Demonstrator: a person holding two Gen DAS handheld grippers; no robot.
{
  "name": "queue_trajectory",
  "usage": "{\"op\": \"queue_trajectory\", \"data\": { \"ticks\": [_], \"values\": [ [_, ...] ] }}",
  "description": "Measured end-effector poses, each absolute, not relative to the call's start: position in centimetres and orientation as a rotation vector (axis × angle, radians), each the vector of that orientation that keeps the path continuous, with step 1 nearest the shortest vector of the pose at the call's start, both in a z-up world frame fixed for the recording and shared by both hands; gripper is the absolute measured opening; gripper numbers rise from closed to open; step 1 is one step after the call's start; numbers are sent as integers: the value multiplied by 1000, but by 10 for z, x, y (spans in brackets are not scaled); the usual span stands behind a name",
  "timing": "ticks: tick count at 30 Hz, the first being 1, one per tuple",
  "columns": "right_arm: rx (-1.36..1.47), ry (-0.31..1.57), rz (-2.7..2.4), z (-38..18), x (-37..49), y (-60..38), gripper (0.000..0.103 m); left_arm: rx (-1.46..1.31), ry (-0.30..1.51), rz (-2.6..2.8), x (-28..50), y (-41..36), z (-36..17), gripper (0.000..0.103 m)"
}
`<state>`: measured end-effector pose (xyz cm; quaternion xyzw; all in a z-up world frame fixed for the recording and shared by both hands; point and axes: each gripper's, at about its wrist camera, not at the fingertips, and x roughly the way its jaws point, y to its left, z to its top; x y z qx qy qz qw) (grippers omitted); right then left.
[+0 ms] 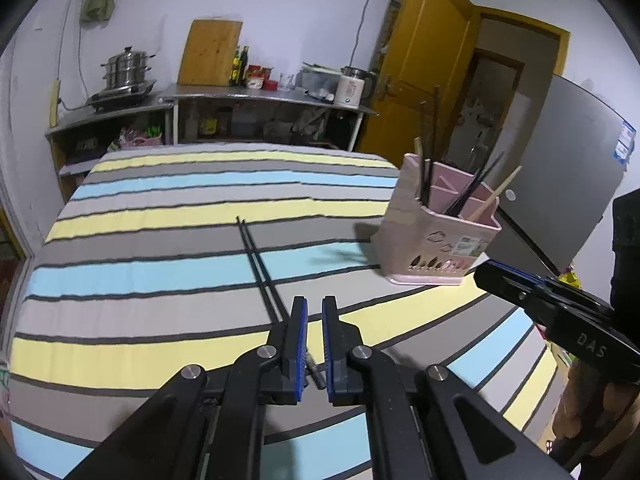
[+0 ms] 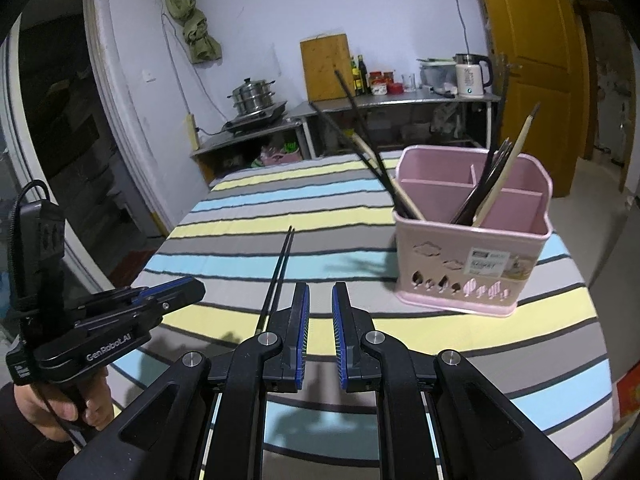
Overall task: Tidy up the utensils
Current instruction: 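Move the open right tool back over the black chopsticks, then lower the right tool and close it on a black chopstick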
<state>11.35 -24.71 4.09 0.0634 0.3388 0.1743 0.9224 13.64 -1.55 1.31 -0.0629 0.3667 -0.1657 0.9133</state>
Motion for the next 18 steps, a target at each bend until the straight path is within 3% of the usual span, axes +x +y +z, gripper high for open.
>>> {"op": "queue_trajectory", "data": {
  "ticks": [4, 18],
  "values": [
    [124, 719, 365, 34, 117, -241, 12, -142, 789, -315, 144, -10, -2, 14],
    [105, 810, 387, -2, 135, -223, 12, -175, 888, -270, 184, -5, -50, 15]
  ]
}}
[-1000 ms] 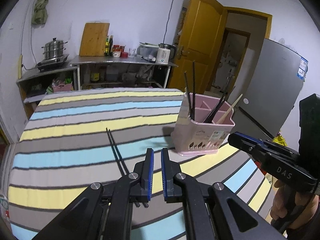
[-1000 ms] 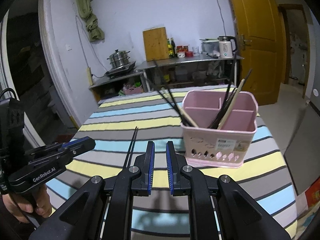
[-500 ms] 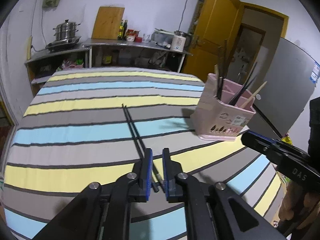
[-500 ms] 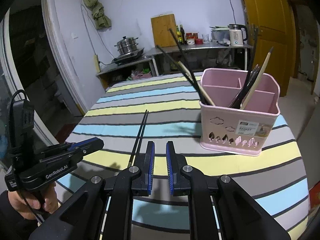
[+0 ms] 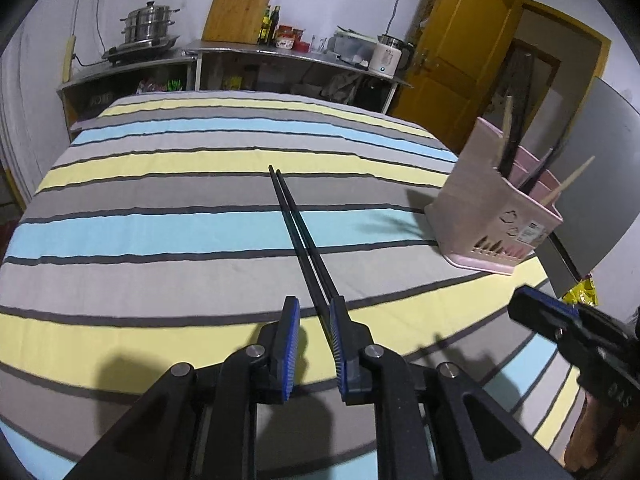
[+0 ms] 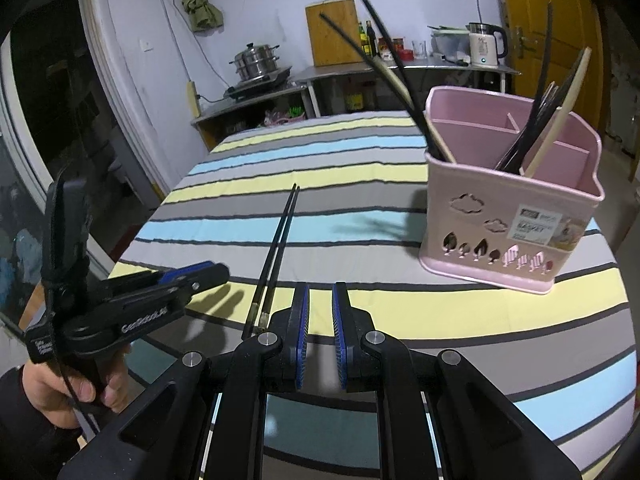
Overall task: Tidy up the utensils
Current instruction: 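Lower the right tool and close it on a black chopstick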
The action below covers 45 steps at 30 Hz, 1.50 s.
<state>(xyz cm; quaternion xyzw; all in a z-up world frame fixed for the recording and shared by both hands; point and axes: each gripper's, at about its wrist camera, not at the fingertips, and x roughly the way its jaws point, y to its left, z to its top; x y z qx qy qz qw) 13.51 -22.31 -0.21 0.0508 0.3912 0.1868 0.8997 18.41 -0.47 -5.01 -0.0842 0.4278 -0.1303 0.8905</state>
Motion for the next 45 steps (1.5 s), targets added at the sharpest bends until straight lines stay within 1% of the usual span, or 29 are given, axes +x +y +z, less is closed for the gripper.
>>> {"op": "queue_trajectory", "data": {
  "ticks": [10, 19, 21, 23, 28, 37, 41, 45],
  "values": [
    [111, 842, 381, -16, 146, -225, 12, -182, 940, -242, 222, -15, -78, 15],
    [117, 855, 381, -21, 150, -222, 12, -122, 913, -228, 228, -24, -81, 17],
    [115, 856, 384, -21, 149, -220, 12, -93, 910, -221, 228, -28, -81, 15],
    [112, 856, 386, -21, 149, -218, 12, -78, 912, -215, 227, -28, -81, 9],
    [103, 853, 386, -18, 148, -216, 12, -101, 917, -178, 214, -11, -81, 7],
    [84, 867, 426, -26, 158, -195, 12, -190, 920, -57, 174, 42, -80, 6],
    [60, 883, 455, -34, 171, -176, 12, -230, 931, -80, 176, 52, -79, 6],
    [44, 896, 468, -39, 185, -161, 12, -220, 935, -114, 194, 53, -76, 7]
  ]
}}
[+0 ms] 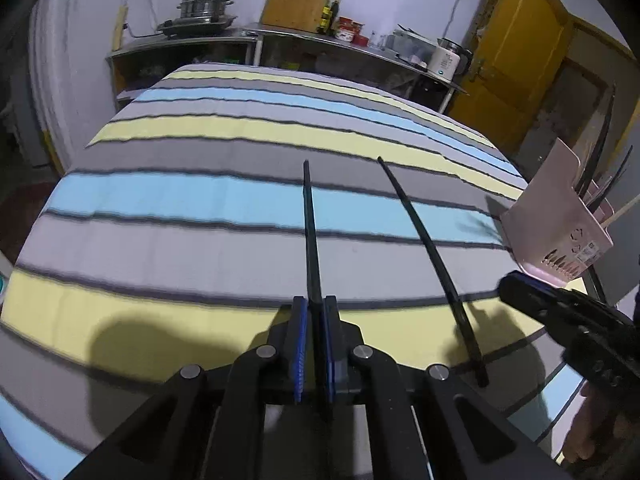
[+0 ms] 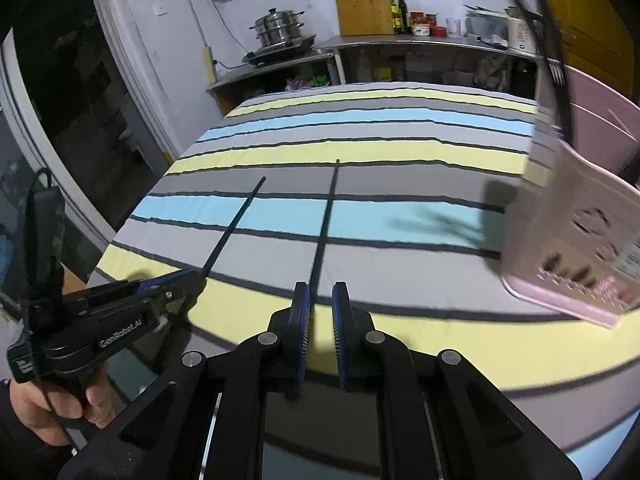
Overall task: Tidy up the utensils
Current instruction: 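Lower the right tool and close it on a black chopstick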
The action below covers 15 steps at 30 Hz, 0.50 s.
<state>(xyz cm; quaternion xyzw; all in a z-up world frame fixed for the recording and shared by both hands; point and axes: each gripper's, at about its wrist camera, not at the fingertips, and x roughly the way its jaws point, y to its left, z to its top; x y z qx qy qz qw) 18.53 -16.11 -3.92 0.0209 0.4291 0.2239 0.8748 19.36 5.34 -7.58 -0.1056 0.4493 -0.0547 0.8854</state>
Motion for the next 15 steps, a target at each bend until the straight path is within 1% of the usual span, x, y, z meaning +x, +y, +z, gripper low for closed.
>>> {"op": "queue_trajectory", "data": {
  "ticks": [5, 15],
  "values": [
    [35, 910, 467, -46, 205, -152, 16, -188, 942, -119, 221, 54, -78, 7],
    [4, 968, 432, -70, 245, -131, 15, -157, 922, -101, 241, 53, -83, 7]
  ]
}}
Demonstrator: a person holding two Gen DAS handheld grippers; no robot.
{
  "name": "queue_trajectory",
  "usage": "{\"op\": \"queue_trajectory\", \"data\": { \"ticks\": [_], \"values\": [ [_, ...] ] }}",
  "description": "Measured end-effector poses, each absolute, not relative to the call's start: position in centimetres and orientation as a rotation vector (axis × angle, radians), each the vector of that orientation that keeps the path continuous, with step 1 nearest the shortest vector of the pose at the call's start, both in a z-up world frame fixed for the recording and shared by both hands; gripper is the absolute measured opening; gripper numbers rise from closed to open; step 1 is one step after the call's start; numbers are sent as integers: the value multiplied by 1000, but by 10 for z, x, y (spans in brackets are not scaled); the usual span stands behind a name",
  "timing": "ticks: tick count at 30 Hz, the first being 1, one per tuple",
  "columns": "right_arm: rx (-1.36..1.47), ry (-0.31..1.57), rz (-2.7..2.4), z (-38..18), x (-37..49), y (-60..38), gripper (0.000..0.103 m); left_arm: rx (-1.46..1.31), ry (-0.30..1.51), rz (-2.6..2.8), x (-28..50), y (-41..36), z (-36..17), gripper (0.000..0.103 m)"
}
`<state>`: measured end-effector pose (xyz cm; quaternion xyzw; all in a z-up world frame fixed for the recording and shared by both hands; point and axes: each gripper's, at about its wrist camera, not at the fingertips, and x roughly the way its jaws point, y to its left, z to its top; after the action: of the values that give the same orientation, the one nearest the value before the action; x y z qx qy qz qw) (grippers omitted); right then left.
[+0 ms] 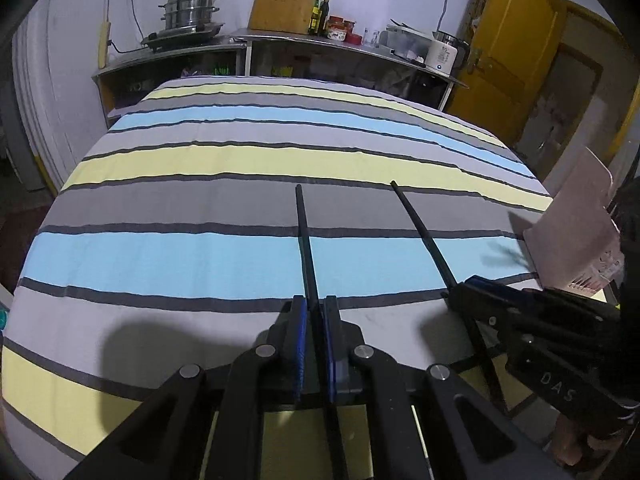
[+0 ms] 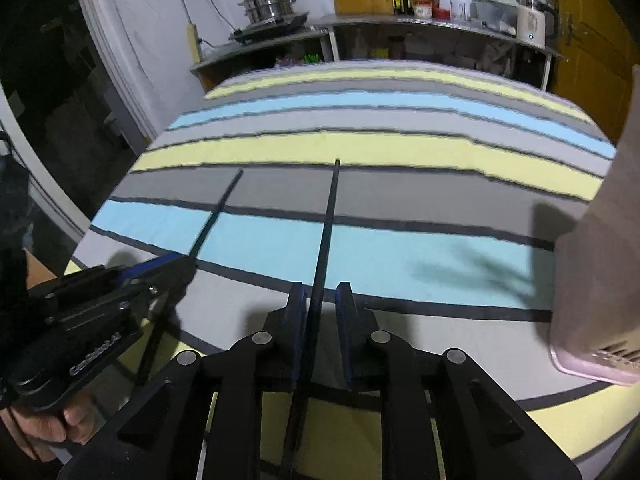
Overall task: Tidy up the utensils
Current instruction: 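Lower the right tool and close it on a black chopstick, then lift the black chopstick upright with the right tool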
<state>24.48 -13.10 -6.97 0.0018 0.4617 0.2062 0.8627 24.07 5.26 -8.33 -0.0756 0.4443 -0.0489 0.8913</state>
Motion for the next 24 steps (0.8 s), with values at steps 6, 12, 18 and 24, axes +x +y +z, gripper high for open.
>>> {"op": "queue_trajectory", "data": {
  "ticks": [6, 12, 18, 24],
  "values": [
    [-4, 976, 431, -70, 235, -137, 7, -176, 925, -93, 225, 51, -83, 6],
    [32, 995, 429, -69, 197, -154, 6, -226, 944, -105, 182, 49, -84, 5],
    [43, 1020, 438, -68, 170, -166, 7, -194, 959, -138, 166, 43, -82, 5],
    [-18, 1007, 442, -64, 184, -153, 13, -158, 972, -147, 183, 40, -80, 6]
  ]
}}
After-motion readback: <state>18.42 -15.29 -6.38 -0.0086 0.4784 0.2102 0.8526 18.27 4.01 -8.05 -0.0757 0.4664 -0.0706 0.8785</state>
